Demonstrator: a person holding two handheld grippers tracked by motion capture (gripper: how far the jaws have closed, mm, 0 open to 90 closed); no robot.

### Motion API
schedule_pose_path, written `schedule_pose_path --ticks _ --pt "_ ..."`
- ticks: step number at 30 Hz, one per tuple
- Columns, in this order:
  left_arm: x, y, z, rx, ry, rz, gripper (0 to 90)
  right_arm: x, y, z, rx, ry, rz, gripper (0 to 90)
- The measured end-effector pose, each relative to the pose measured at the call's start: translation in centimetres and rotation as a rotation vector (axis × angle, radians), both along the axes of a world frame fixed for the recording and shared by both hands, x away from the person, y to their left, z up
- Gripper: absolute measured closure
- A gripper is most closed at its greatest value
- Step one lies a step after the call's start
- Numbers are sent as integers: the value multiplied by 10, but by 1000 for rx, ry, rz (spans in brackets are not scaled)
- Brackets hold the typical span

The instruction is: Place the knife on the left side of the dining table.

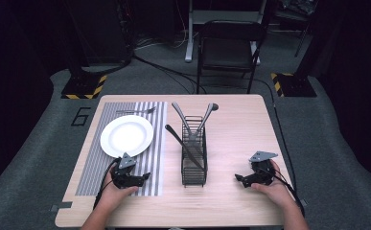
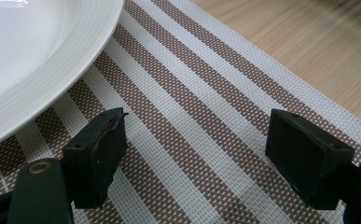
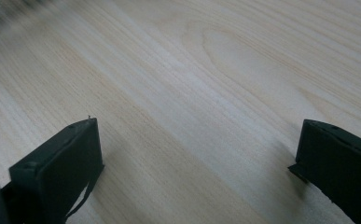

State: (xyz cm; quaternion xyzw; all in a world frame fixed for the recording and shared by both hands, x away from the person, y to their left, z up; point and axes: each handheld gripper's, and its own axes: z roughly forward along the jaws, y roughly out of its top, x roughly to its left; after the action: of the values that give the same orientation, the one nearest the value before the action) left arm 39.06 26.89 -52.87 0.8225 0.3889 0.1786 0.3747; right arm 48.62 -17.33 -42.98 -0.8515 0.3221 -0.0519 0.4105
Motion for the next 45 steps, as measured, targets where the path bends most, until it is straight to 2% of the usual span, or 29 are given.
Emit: schedule_pose_path --ticks 18,19,22,25,28,30,32,34,36,38,41,43,45 --pt "0 0 0 1 -2 0 206 0 0 0 0 0 0 0" --pt "0 0 1 9 10 -6 206 0 0 0 0 0 0 0" --pt "0 1 1 12 10 -8 208 0 0 0 0 0 -1 0" --pt "0 1 0 -15 1 -3 212 0 0 0 0 0 1 0" --pt "-1 4 1 -10 2 -3 257 0 0 0 0 -1 0 0" --pt "-2 6 7 -5 17 -14 341 0 0 0 0 0 0 0" --pt "-5 7 14 -33 -6 -18 349 0 0 0 0 -1 0 0" --pt "-6 7 17 -50 -4 -18 370 0 0 0 0 0 1 0" --pt "-10 8 27 -94 -2 -16 390 0 0 0 0 0 0 0" --pt "-11 9 31 -120 8 -6 403 0 0 0 0 -1 1 0" --pt "-12 9 33 -127 18 -2 422 0 0 0 1 0 0 0" --pt "-12 8 37 -137 51 1 434 0 0 0 0 0 0 0" --pt "-13 8 38 -132 54 4 446 0 0 0 0 0 0 0"
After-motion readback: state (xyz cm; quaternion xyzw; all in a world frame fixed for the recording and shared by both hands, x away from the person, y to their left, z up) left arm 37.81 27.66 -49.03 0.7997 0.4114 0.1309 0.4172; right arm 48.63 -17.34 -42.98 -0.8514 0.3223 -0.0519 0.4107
